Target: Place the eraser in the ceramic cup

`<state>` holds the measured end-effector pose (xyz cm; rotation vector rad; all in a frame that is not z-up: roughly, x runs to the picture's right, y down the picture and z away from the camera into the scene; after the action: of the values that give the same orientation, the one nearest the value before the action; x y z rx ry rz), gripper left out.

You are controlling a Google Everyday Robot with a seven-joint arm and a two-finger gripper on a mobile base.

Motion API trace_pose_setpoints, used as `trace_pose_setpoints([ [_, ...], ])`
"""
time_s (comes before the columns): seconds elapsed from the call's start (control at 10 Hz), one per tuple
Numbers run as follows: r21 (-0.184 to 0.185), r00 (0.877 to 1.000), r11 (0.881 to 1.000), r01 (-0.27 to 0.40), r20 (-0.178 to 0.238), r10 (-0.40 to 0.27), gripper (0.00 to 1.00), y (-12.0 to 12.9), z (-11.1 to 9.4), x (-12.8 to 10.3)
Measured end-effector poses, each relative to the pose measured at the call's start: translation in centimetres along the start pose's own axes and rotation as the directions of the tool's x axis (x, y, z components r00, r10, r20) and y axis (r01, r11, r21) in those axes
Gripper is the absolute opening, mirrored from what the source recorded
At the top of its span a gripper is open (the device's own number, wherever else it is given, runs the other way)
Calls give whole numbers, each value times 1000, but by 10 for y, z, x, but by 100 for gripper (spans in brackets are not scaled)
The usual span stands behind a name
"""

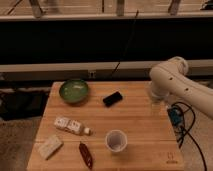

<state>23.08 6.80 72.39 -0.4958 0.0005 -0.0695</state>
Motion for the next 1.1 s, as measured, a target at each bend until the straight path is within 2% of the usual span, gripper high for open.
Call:
trace_pose_setpoints([
  [0.2, 17, 999, 999, 34, 11, -35, 80, -21, 8, -22],
  [0.5, 36, 997, 997, 72, 19, -72, 80, -35, 17, -28],
  [1.1, 63, 989, 988, 141, 33, -143, 80, -71, 42, -56],
])
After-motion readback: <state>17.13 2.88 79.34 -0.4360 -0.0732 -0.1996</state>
